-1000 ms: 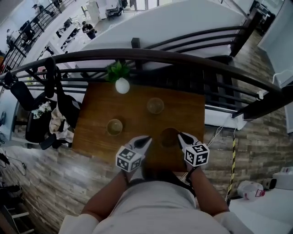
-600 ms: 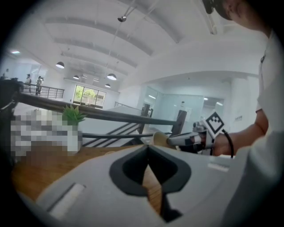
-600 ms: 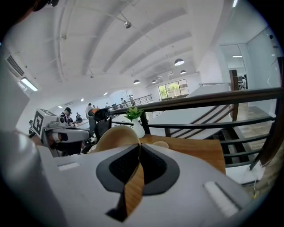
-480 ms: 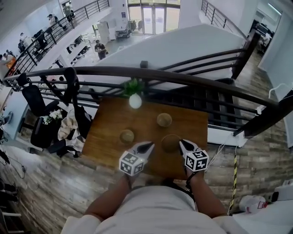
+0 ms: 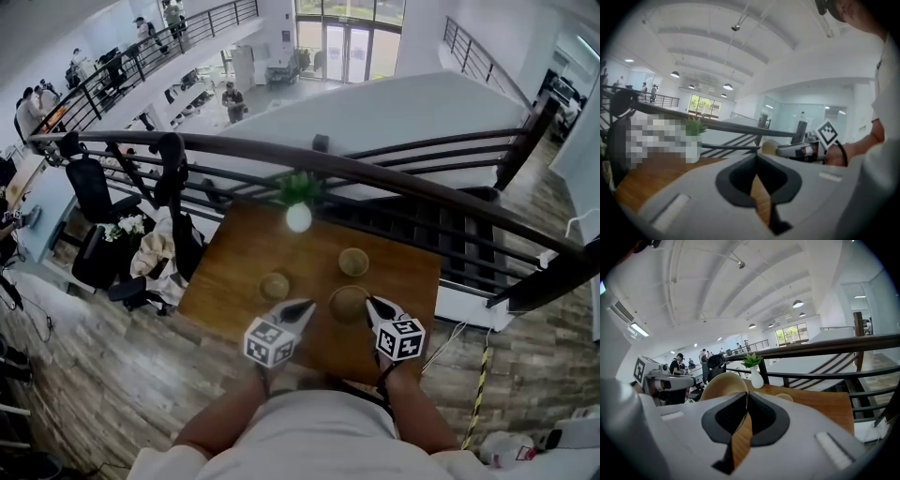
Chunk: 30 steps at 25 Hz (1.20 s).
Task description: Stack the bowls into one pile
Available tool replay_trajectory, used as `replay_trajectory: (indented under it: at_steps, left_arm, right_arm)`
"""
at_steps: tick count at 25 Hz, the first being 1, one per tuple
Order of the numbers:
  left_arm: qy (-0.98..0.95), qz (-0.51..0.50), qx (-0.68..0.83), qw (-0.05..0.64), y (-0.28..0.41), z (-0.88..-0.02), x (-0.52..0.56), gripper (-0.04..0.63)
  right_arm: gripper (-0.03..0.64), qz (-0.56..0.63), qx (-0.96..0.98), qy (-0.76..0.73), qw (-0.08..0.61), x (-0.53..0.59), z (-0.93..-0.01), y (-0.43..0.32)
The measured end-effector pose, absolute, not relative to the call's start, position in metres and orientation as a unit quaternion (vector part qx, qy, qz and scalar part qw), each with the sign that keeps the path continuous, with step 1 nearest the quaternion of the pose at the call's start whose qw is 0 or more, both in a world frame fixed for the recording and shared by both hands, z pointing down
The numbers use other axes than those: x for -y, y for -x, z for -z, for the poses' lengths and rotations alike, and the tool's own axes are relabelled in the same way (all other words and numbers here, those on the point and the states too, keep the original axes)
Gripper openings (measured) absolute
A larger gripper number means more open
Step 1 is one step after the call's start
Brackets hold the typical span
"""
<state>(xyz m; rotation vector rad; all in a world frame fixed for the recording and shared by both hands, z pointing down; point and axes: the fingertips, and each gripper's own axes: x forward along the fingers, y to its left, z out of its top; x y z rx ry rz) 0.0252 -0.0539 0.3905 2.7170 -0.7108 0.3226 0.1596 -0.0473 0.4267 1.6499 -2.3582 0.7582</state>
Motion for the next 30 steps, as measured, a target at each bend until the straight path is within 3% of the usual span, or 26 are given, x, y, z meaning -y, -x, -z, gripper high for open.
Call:
replay_trajectory:
  at_steps: [17, 30]
  left_arm:
    - [-0.914, -0.106, 0.347, 0.18, -0.013, -0.41, 0.109, 0.005]
    - [-0.923, -0.115, 0.325, 0.174, 0.014, -0.412, 0.134, 0.005]
  right_arm:
    - [0.02, -0.243, 0.844, -0.464, 0.116, 0.119, -0.45, -0.142]
    - [0.021, -0.255, 0.833, -0.479, 0.104, 0.136, -0.451, -0.116]
